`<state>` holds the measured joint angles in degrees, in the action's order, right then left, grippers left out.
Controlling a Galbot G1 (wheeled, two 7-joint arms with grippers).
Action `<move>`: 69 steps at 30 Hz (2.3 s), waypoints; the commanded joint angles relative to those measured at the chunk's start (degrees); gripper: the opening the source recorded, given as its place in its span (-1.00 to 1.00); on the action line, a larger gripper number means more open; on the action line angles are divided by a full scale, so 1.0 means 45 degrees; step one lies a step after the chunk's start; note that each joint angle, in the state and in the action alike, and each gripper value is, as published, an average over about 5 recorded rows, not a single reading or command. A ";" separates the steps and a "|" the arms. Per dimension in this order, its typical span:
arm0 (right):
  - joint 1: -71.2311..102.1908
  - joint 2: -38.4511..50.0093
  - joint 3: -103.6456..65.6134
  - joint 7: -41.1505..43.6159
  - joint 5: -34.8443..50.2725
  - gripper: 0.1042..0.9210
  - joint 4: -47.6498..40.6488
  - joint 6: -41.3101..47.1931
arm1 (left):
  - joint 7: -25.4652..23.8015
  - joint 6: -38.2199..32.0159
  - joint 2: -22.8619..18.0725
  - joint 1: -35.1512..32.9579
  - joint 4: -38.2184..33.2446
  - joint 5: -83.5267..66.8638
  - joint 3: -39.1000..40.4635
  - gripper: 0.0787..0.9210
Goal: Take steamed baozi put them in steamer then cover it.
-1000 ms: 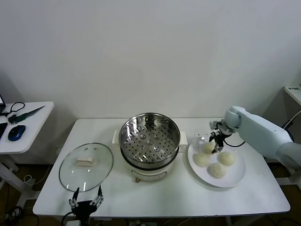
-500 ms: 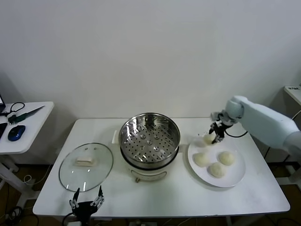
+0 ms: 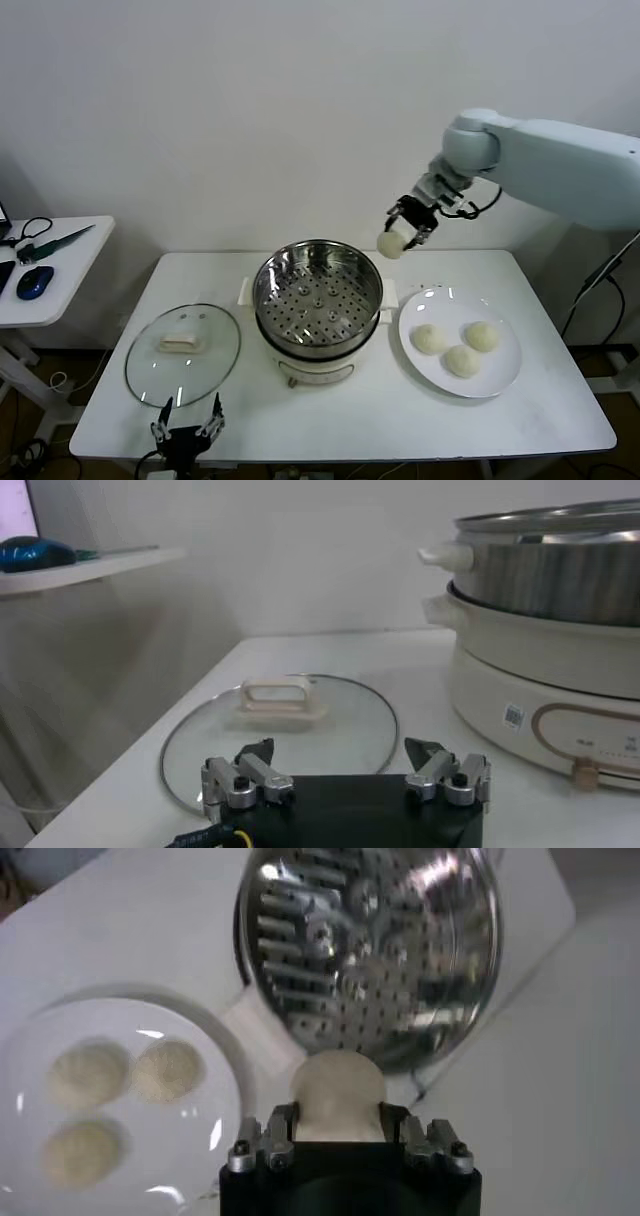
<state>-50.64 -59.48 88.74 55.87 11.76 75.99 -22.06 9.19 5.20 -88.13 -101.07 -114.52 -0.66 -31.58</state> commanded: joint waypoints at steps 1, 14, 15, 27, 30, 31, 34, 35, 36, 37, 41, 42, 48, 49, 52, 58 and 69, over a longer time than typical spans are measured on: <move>0.0647 -0.2072 -0.0004 -0.1685 -0.3212 0.14 0.0726 -0.2292 | 0.0041 -0.0128 0.0011 -0.0074 -0.0007 0.0012 0.0087 0.77; 0.5009 -0.3714 -0.1665 -0.2654 -0.6887 0.14 -0.3890 -0.2591 | 0.0240 -0.0509 0.0128 -0.0248 0.0243 -0.0128 0.0150 0.77; 0.5103 -0.3788 -0.1718 -0.2674 -0.6984 0.14 -0.4144 -0.2646 | 0.0249 -0.0517 0.0128 -0.0260 0.0243 -0.0151 0.0152 0.77; 0.5469 -0.4605 -0.2195 -0.3004 -0.6875 0.14 -0.6018 -0.3030 | 0.0357 -0.0573 0.0108 -0.0199 0.0328 -0.0254 0.0148 0.77; 0.5368 -0.4619 -0.2143 -0.3102 -0.6678 0.21 -0.6038 -0.3084 | 0.0375 -0.0575 0.0104 -0.0197 0.0315 -0.0256 0.0154 0.77; 0.5306 -0.4609 -0.2117 -0.3130 -0.6604 0.26 -0.6026 -0.3114 | 0.0381 -0.0577 0.0101 -0.0194 0.0309 -0.0256 0.0158 0.77; 0.4864 -0.4438 -0.1927 -0.3021 -0.5959 0.47 -0.5709 -0.3233 | 0.0391 -0.0581 0.0090 -0.0204 0.0302 -0.0236 0.0182 0.77; 0.4603 -0.4328 -0.1797 -0.2938 -0.5536 0.53 -0.5499 -0.3272 | 0.0392 -0.0585 0.0086 -0.0213 0.0300 -0.0221 0.0196 0.77; 0.4284 -0.4182 -0.1652 -0.2823 -0.5045 0.60 -0.5228 -0.3308 | 0.0392 -0.0590 0.0082 -0.0226 0.0298 -0.0199 0.0217 0.77; 0.3831 -0.3991 -0.1466 -0.2619 -0.4386 0.66 -0.4904 -0.3342 | 0.0393 -0.0596 0.0074 -0.0242 0.0295 -0.0175 0.0241 0.77; 0.1759 -0.3119 -0.0303 -0.1495 -0.1051 0.75 -0.3852 -0.3184 | 0.0393 -0.0615 0.0012 -0.0284 0.0273 -0.0071 0.0330 0.77; 0.1229 -0.2864 0.0186 -0.1151 0.0094 0.75 -0.3665 -0.2988 | 0.0392 -0.0617 -0.0007 -0.0293 0.0264 -0.0040 0.0350 0.77; -0.1642 -0.0145 0.3273 0.1002 0.6004 0.76 -0.1952 0.1817 | 0.0382 -0.0615 -0.0030 -0.0362 0.0166 0.0057 0.0402 0.77; -0.1912 0.0468 0.3590 0.1112 0.6197 0.76 -0.1542 0.2905 | 0.0379 -0.0621 -0.0019 -0.0371 0.0151 0.0054 0.0397 0.77; -0.2256 0.2239 0.4404 0.0849 0.6118 0.76 -0.0338 0.5494 | 0.0373 -0.0639 0.0021 -0.0374 0.0147 0.0043 0.0379 0.77; -0.0975 0.4960 0.4854 -0.0379 0.5689 0.76 0.1747 0.8349 | 0.0344 -0.0628 0.0015 -0.0328 0.0122 0.0028 0.0394 0.77; 0.4058 0.5085 0.1309 -0.1855 0.4601 0.76 0.1159 0.9642 | 0.0369 -0.0671 -0.0018 -0.0387 0.0149 0.0034 0.0345 0.77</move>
<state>-44.73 -42.58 101.49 50.47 31.06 79.16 10.70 10.80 2.27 -88.13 -102.67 -113.87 -0.63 -30.00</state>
